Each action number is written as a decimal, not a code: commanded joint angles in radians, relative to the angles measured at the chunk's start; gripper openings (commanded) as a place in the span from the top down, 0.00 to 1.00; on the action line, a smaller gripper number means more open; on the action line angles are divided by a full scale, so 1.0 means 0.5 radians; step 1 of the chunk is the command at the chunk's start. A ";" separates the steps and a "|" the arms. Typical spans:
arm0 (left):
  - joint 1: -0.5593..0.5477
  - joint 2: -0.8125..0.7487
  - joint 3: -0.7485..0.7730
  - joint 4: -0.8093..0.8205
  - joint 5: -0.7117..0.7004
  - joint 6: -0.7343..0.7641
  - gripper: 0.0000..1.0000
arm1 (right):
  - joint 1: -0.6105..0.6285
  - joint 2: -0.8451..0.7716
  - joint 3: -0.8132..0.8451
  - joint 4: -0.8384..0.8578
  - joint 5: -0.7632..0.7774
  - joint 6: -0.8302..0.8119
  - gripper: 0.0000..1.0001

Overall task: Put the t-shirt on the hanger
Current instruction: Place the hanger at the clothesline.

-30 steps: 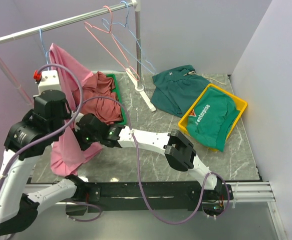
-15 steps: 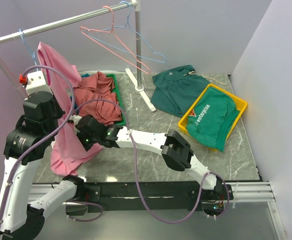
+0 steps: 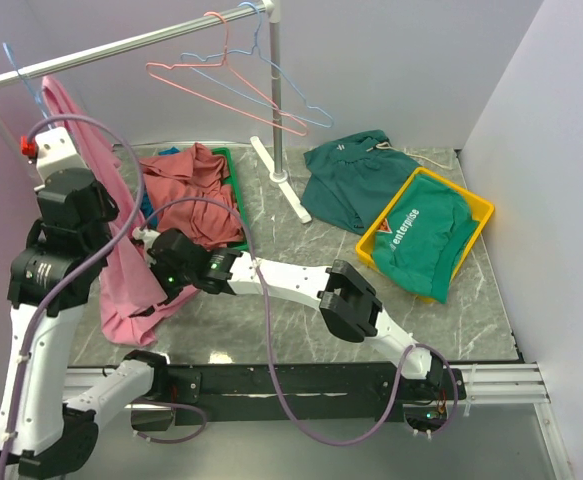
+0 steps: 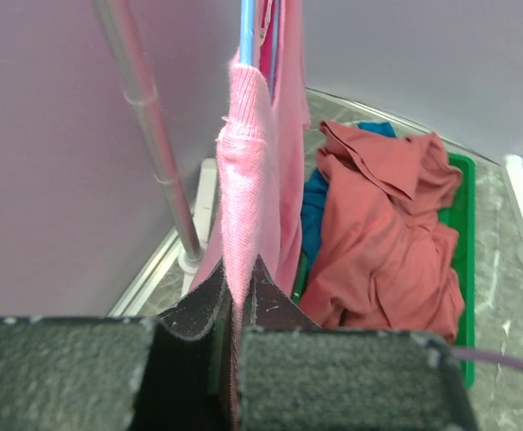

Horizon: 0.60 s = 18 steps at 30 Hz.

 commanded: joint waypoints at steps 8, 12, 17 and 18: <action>0.571 0.123 0.065 0.322 0.587 0.063 0.99 | -0.010 0.063 0.120 -0.014 -0.046 -0.032 0.22; 0.667 0.120 -0.021 0.356 0.765 0.041 0.99 | -0.010 0.079 0.117 -0.005 -0.049 -0.029 0.22; 0.698 0.111 -0.088 0.378 0.895 0.044 0.99 | -0.010 0.079 0.099 0.019 -0.018 -0.029 0.22; 0.698 0.108 -0.095 0.372 0.910 0.047 0.99 | -0.016 0.058 0.059 0.031 -0.009 -0.032 0.22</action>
